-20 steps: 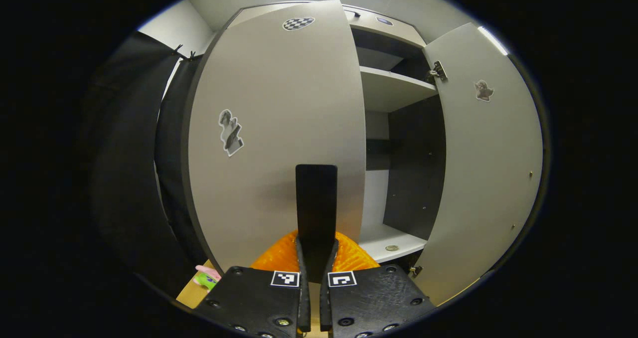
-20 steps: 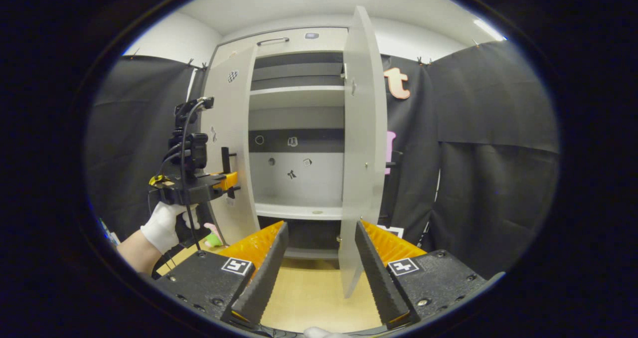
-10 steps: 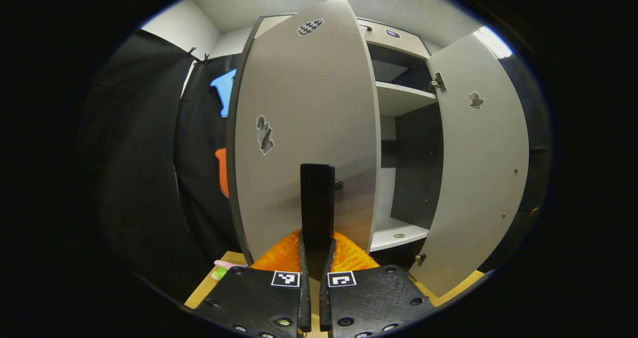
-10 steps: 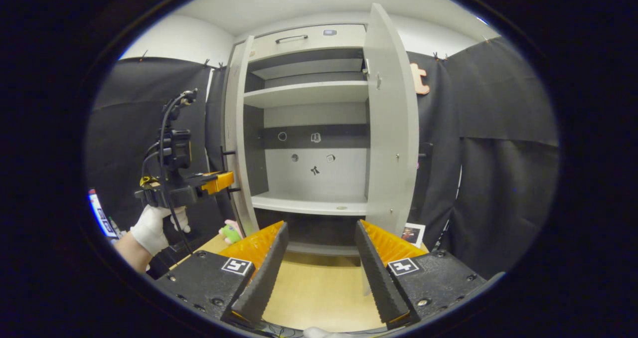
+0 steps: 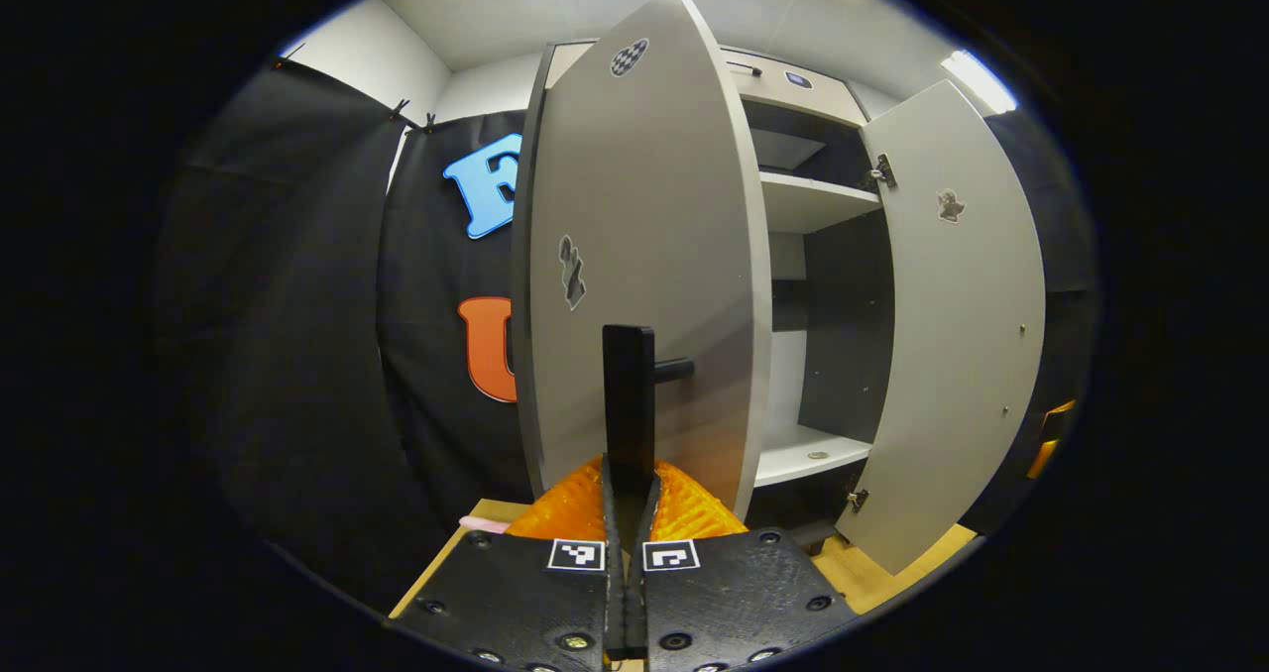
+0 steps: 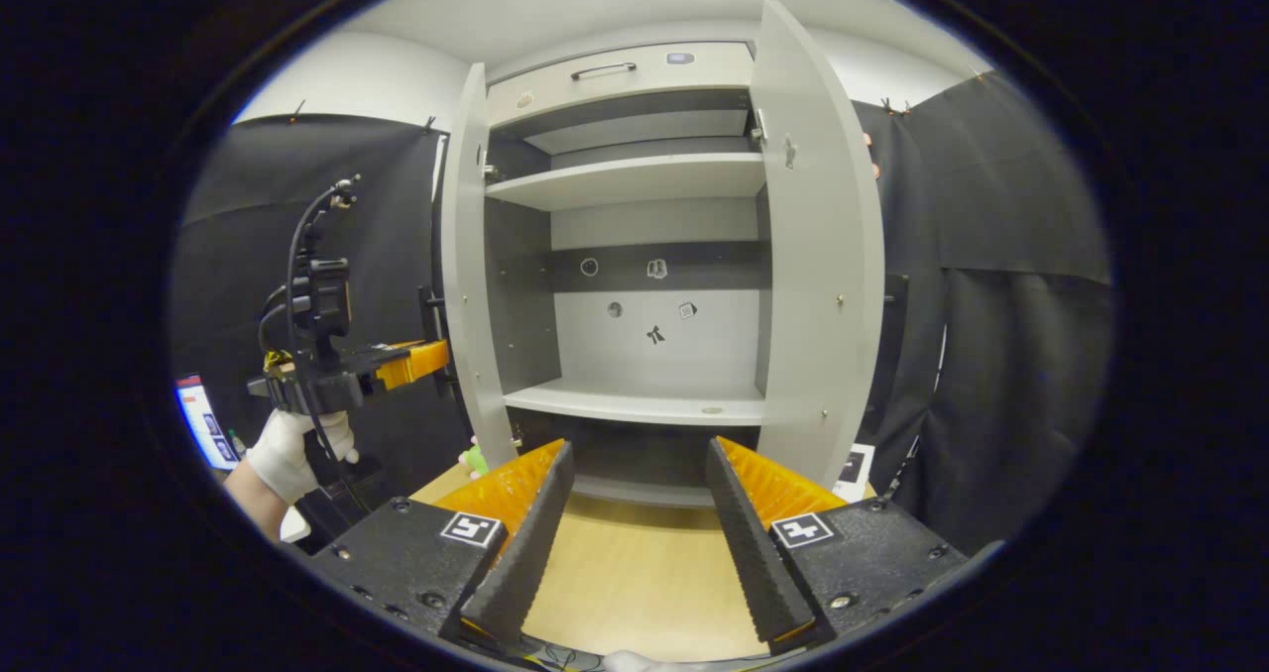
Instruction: Open the right door of the double-door shoe cabinet with the right hand, and open the left door with the left hand.
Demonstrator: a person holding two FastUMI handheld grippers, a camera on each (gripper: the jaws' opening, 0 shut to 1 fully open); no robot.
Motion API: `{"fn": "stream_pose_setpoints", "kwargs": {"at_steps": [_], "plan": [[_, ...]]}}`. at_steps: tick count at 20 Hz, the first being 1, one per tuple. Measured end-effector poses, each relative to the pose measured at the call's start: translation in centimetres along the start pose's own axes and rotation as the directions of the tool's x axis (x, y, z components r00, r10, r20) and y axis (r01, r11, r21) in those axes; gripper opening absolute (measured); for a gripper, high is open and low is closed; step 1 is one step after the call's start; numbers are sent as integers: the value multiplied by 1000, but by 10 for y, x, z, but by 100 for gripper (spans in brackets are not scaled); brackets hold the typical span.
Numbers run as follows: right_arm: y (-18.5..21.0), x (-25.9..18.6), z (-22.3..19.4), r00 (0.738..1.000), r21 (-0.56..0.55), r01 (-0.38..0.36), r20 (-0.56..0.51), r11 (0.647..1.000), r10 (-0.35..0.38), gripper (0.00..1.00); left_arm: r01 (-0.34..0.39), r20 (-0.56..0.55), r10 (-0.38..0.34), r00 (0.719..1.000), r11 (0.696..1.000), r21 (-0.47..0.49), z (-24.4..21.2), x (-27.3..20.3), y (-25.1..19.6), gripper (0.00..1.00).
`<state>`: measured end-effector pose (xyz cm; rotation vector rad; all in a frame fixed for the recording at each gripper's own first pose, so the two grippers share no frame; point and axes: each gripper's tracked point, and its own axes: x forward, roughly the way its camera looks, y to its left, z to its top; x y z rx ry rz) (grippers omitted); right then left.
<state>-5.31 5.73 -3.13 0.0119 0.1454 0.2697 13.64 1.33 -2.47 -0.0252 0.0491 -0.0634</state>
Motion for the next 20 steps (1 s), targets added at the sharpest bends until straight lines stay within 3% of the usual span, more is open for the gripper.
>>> {"fn": "stream_pose_setpoints", "kwargs": {"at_steps": [15, 17, 18, 19, 20], "plan": [[33, 23, -3, 997, 1, -77, -11, 997, 77, 84, -129, 31, 129, 991, 992, 8, 1, -24, 96, 0], [37, 25, -5, 997, -5, -82, -17, 997, 82, 85, -84, 33, 85, 996, 996, -34, 0, -24, 98, 0], [39, 26, -6, 996, -5, -84, -21, 996, 84, 85, -60, 34, 60, 998, 998, -23, 0, -23, 97, 8], [40, 27, -7, 996, -4, -85, -23, 996, 85, 85, -42, 39, 42, 998, 999, 0, 0, -22, 97, 0], [41, 27, -7, 996, -4, -86, -26, 996, 86, 85, -27, 37, 26, 999, 999, 17, 0, -23, 96, 0]]}}
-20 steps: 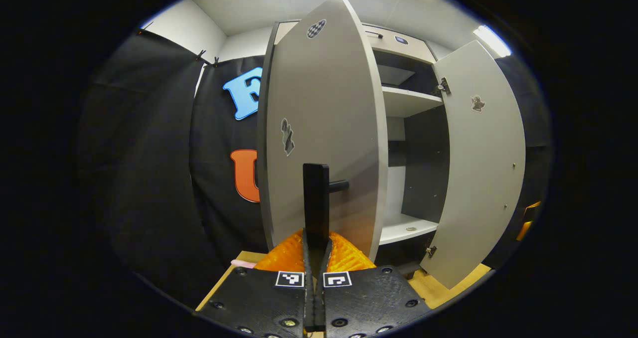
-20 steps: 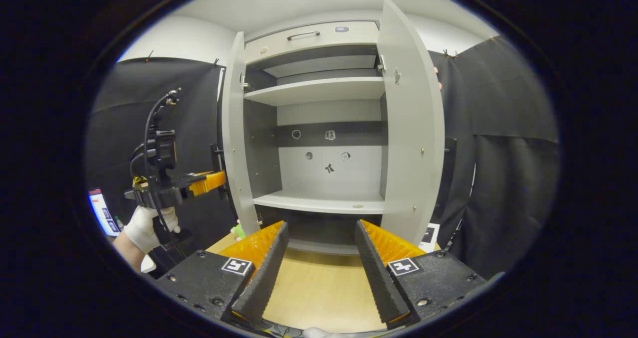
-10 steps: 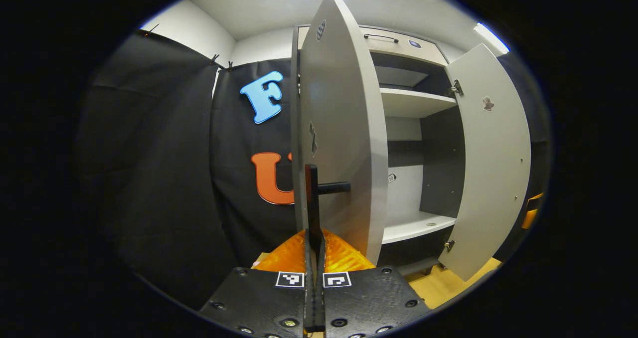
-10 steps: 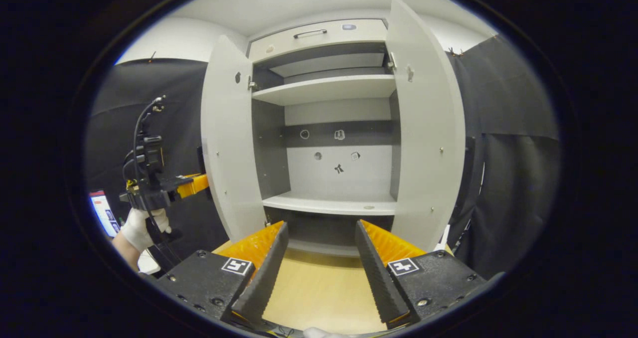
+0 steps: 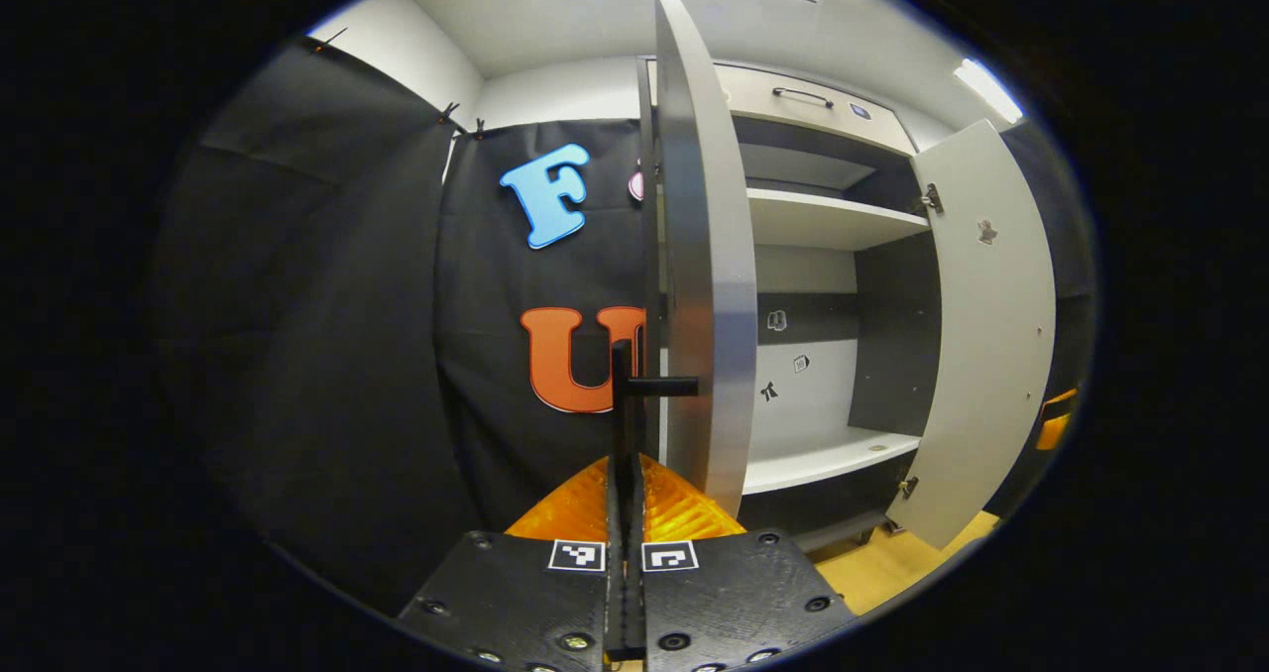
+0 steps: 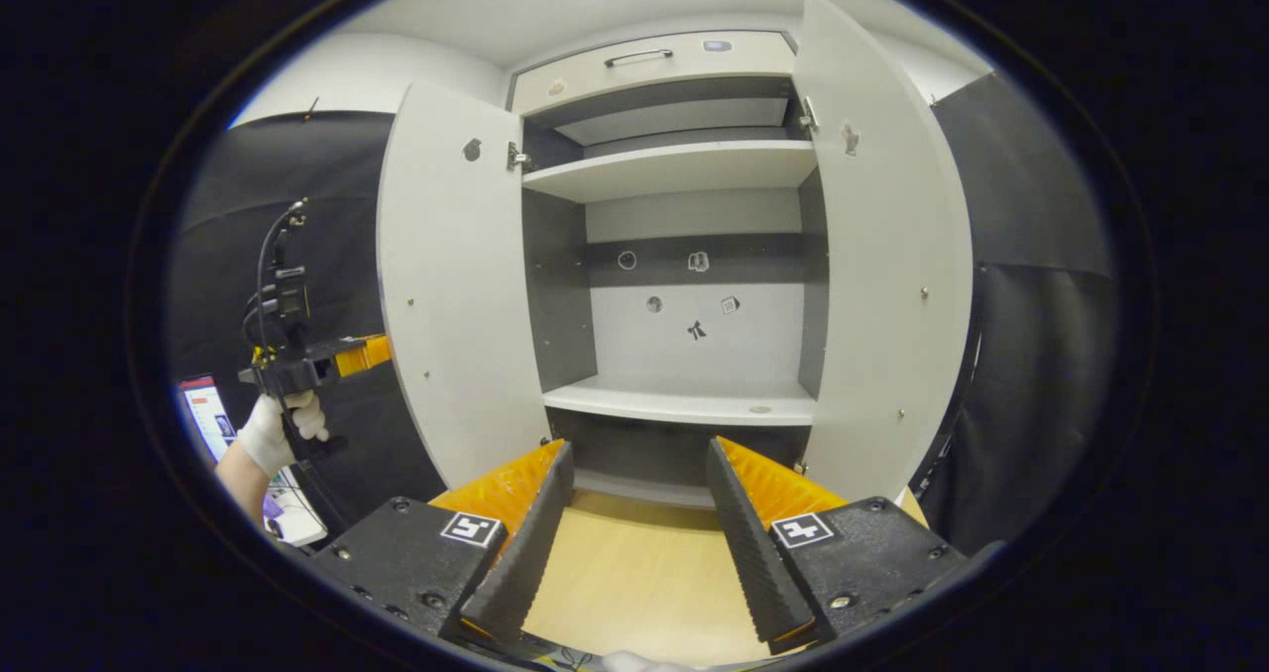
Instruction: Open the right door of the double-door shoe cabinet with the right hand, and open the left door with the left hand.
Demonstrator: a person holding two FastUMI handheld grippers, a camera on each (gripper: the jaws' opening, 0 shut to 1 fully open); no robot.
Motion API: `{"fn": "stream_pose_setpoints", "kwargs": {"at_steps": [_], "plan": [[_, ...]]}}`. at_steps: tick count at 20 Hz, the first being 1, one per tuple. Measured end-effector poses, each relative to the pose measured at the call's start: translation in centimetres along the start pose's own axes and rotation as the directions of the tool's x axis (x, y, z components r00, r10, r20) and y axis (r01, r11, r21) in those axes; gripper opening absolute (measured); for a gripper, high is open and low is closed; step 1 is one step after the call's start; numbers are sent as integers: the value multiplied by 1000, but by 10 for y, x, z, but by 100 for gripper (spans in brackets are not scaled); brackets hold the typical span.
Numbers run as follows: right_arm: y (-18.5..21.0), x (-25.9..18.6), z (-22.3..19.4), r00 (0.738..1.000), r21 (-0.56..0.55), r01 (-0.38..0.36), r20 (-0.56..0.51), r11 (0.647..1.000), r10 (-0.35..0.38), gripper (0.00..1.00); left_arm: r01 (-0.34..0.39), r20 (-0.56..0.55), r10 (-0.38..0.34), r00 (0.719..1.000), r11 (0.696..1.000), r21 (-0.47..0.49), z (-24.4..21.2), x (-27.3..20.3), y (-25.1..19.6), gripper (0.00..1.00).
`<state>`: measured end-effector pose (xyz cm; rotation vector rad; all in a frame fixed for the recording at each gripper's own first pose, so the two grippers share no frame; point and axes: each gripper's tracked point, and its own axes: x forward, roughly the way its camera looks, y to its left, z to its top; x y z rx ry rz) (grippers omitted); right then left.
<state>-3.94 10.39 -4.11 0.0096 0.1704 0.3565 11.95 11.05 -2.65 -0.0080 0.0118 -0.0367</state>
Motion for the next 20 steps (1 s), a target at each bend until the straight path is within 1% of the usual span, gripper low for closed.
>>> {"fn": "stream_pose_setpoints", "kwargs": {"at_steps": [4, 9, 12, 13, 14, 15, 16, 17, 19, 20], "plan": [[3, 3, -1, 1000, 1, -3, -6, 1000, 3, 84, 20, -8, -20, 1000, 1000, -20, 0, 0, 3, 0], [2, -2, 3, 1000, -9, -1, 5, 1000, 2, 85, -17, -32, 17, 999, 1000, -10, -3, -5, 5, 0], [-2, -3, 7, 1000, -10, 6, 10, 1000, -6, 84, -26, -52, 26, 998, 1000, 2, -6, -12, 6, 2], [-4, -5, 8, 1000, -8, 11, 13, 1000, -10, 85, -48, -59, 48, 997, 999, 12, -8, -16, 10, 2], [-7, -5, 9, 1000, -6, 14, 14, 1000, -14, 85, -76, -67, 77, 995, 997, 19, -11, -19, 18, 12], [-8, -6, 9, 1000, -4, 17, 15, 1000, -17, 85, -106, -77, 107, 991, 994, 18, -13, -21, 25, 12], [-10, -6, 10, 1000, -2, 19, 17, 1000, -19, 84, -122, -86, 122, 989, 992, 6, -16, -26, 30, 31], [-11, -8, 10, 1000, -1, 22, 18, 1000, -22, 84, -121, -100, 119, 988, 993, -16, -21, -29, 30, 51], [-14, -9, 12, 999, -4, 27, 27, 1000, -27, 85, -149, -128, 142, 982, 988, -47, -28, -40, 34, 100], [-16, -9, 13, 999, -8, 33, 30, 999, -33, 85, -171, -136, 163, 977, 984, -45, -28, -47, 38, 96]]}}
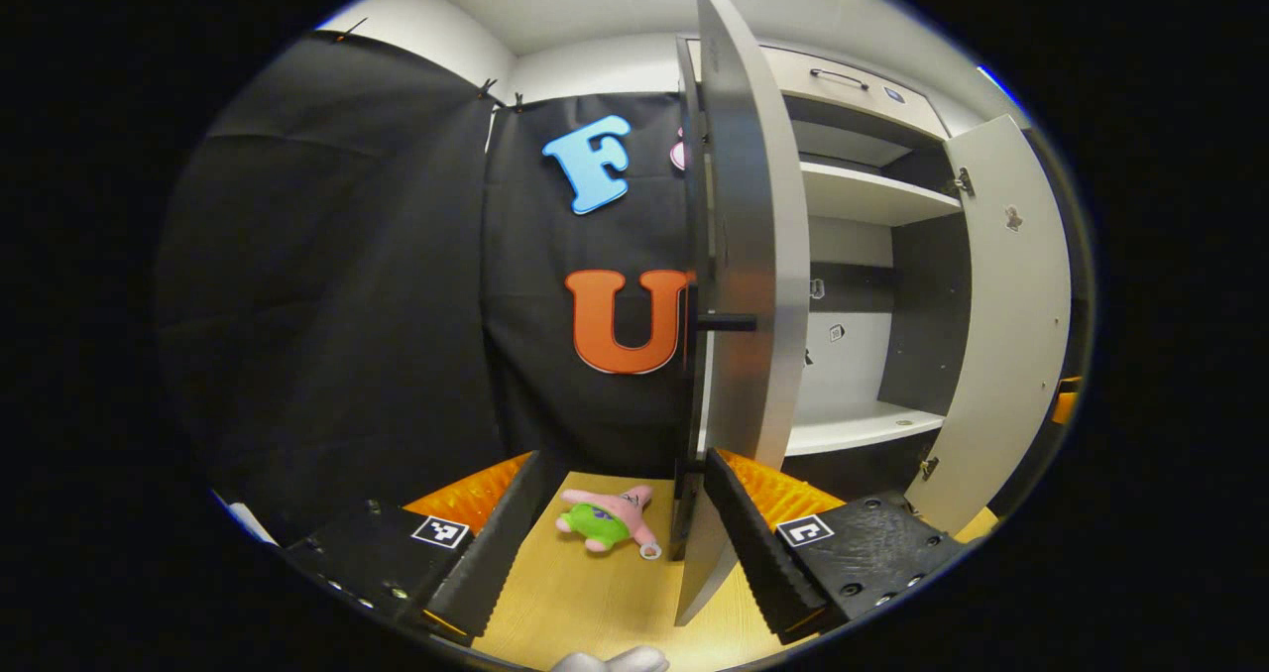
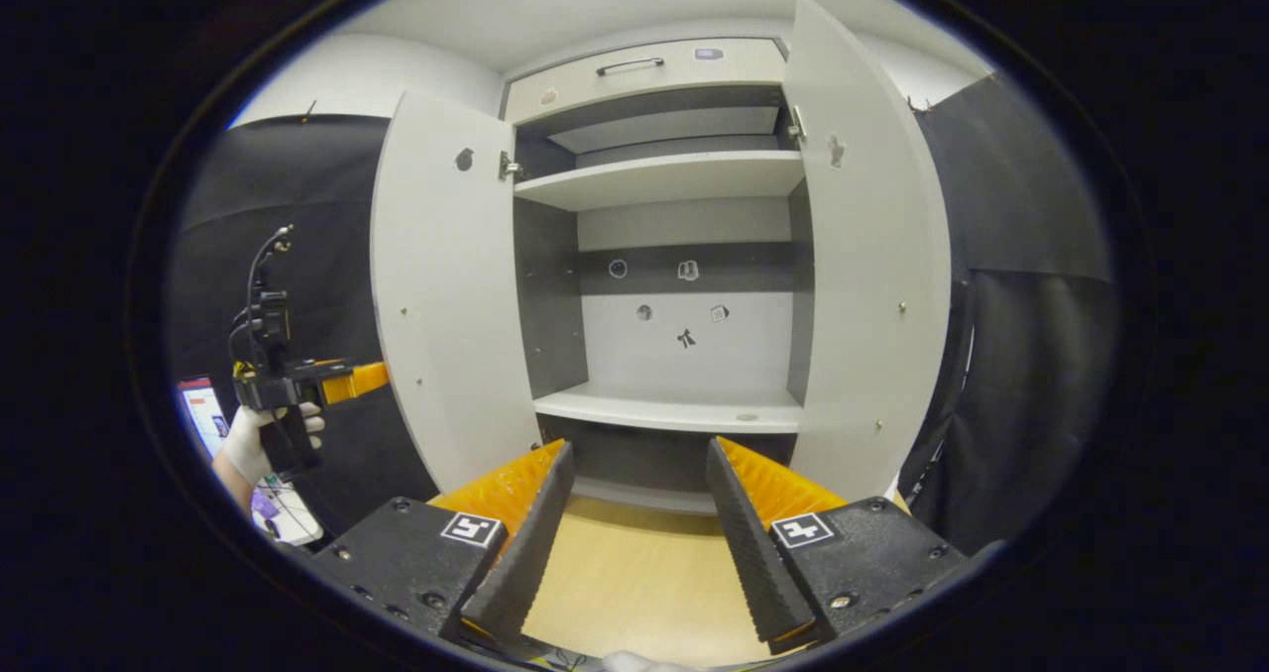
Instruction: Open the right door of the double-door shoe cabinet with the right hand, and open the left door with the left hand.
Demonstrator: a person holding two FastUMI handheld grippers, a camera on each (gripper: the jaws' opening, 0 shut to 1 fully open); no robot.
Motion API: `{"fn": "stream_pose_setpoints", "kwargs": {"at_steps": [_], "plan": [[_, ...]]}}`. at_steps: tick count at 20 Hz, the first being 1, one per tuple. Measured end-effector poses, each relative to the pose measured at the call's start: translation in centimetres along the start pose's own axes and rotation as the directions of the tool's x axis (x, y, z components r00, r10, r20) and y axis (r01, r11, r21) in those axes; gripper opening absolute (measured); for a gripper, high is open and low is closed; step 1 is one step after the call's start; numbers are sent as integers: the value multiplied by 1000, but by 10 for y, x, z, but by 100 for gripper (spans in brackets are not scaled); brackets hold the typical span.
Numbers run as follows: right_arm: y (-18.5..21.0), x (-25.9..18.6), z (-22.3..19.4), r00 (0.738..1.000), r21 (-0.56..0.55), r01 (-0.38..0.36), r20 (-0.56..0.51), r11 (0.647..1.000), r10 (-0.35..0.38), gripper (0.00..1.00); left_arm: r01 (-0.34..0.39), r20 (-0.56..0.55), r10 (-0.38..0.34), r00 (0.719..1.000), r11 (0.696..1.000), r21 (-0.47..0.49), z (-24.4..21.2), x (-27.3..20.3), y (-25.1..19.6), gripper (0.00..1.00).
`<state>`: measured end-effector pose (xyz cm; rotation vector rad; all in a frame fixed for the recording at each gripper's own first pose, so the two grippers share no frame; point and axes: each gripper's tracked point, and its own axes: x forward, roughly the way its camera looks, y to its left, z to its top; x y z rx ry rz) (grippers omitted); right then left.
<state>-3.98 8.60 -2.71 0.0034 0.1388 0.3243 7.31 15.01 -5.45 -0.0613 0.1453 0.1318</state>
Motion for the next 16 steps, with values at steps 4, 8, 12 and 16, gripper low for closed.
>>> {"fn": "stream_pose_setpoints", "kwargs": {"at_steps": [4, 8, 12, 16], "plan": [[-5, -1, 4, 1000, 5, 8, 7, 1000, -8, 85, -49, 4, 49, 999, 999, 21, 6, -19, 2, 95], [-13, 0, 13, 999, -2, 27, 23, 1000, -27, 85, -53, 44, 52, 998, 998, 40, 26, -45, -11, 94], [-24, -4, 22, 997, -16, 60, 45, 998, -59, 85, -17, 76, 13, 997, 999, 44, 48, -64, -48, 94], [-36, -8, 25, 992, -10, 109, 61, 994, -108, 85, 30, 92, -39, 995, 994, 100, 58, -67, -93, 94]]}}
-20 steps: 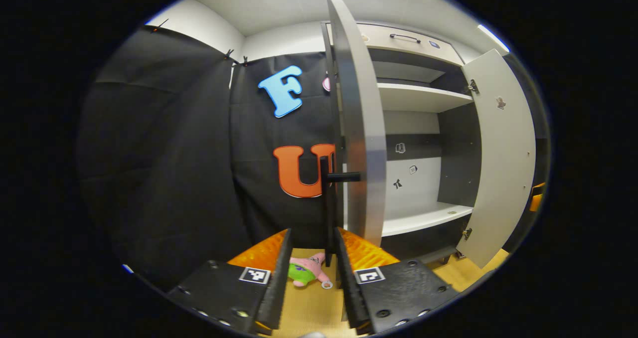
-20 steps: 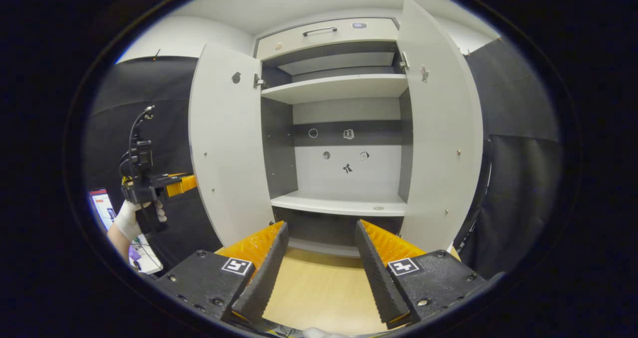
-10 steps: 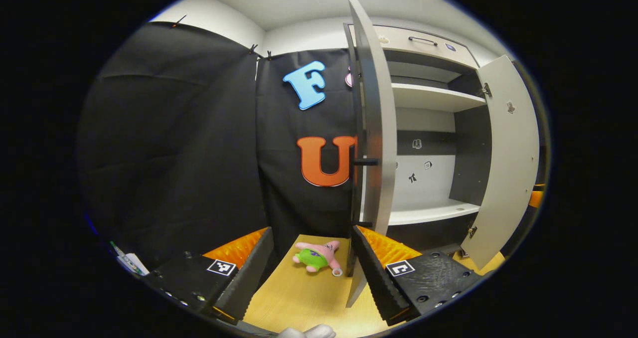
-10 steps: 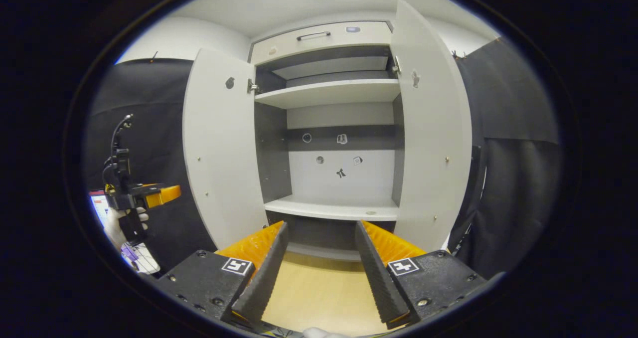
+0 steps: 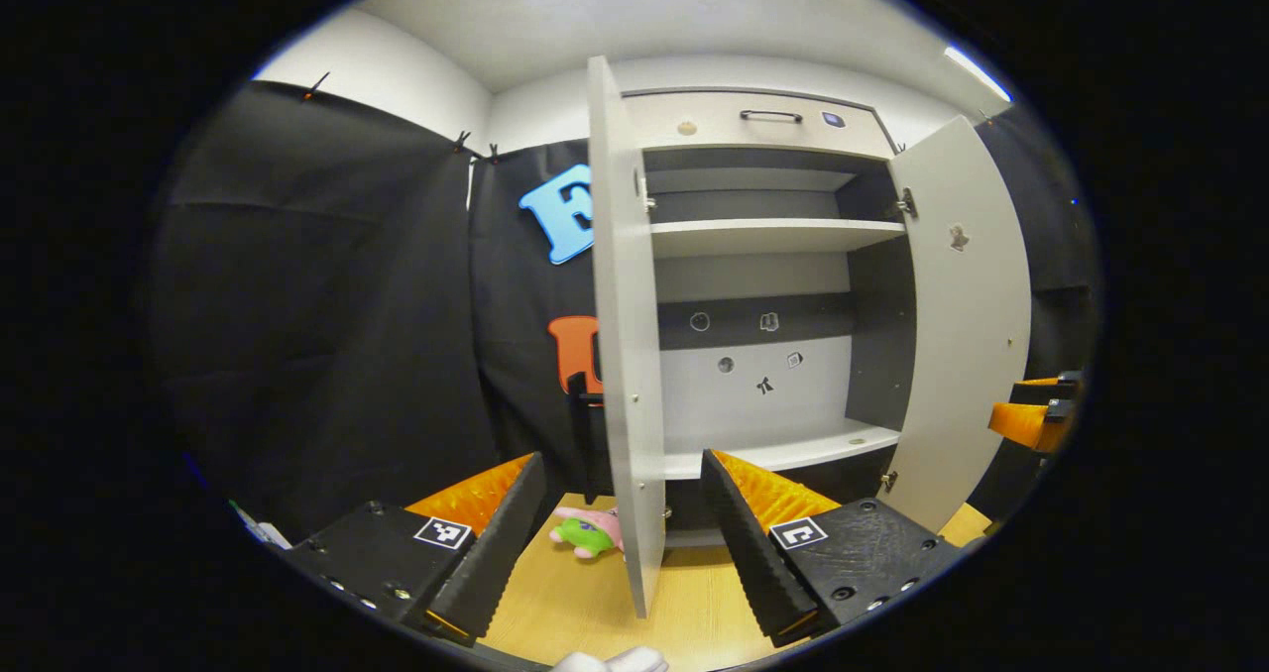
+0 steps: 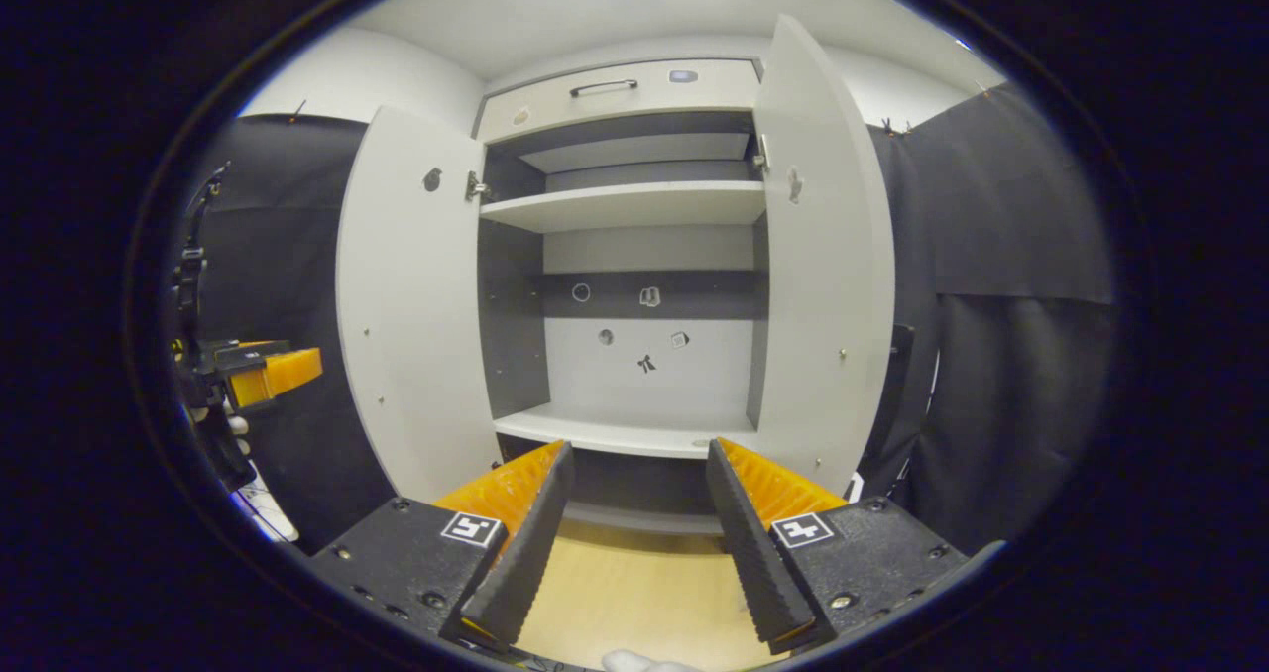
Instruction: Open the right door of the double-door shoe cabinet with the right hand, and open the left door with the left hand.
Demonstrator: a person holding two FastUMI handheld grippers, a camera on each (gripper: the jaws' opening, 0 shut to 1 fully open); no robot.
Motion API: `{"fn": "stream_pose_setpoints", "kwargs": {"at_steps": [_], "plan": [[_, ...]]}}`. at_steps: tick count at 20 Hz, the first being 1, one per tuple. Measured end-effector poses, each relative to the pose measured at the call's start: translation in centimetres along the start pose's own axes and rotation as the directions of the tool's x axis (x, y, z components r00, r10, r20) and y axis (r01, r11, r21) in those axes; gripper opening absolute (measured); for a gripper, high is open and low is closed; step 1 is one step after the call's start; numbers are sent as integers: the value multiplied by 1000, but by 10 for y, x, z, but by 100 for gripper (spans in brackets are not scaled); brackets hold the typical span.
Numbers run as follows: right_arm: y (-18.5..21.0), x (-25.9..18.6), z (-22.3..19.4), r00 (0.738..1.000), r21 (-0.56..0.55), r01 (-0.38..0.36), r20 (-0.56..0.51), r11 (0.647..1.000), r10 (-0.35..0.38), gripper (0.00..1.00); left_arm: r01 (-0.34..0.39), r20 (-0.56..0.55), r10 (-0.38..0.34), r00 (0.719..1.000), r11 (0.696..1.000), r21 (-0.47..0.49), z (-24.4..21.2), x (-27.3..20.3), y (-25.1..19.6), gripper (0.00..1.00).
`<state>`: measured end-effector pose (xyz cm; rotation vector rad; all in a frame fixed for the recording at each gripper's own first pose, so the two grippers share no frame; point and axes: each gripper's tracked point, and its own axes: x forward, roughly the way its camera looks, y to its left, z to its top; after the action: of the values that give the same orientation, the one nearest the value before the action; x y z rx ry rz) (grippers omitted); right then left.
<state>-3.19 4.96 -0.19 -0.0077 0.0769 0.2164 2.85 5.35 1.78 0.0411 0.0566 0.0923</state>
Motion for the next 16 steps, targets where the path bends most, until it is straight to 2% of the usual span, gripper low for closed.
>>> {"fn": "stream_pose_setpoints", "kwargs": {"at_steps": [4, 9, 13, 16], "plan": [[-15, -4, 0, 999, 4, 40, 3, 999, -40, 85, 87, 3, -87, 996, 996, 11, -5, 0, -56, 95], [-39, -7, -5, 994, 14, 114, -7, 993, -114, 85, 139, 10, -139, 990, 990, 1, -14, -3, -102, 95], [-49, -7, -12, 987, 16, 157, -22, 988, -156, 84, 160, 5, -160, 987, 987, -24, -21, 3, -112, 95], [-52, -8, -13, 984, 17, 179, -23, 984, -179, 84, 149, 5, -149, 989, 988, -47, -20, 6, -114, 95]]}}
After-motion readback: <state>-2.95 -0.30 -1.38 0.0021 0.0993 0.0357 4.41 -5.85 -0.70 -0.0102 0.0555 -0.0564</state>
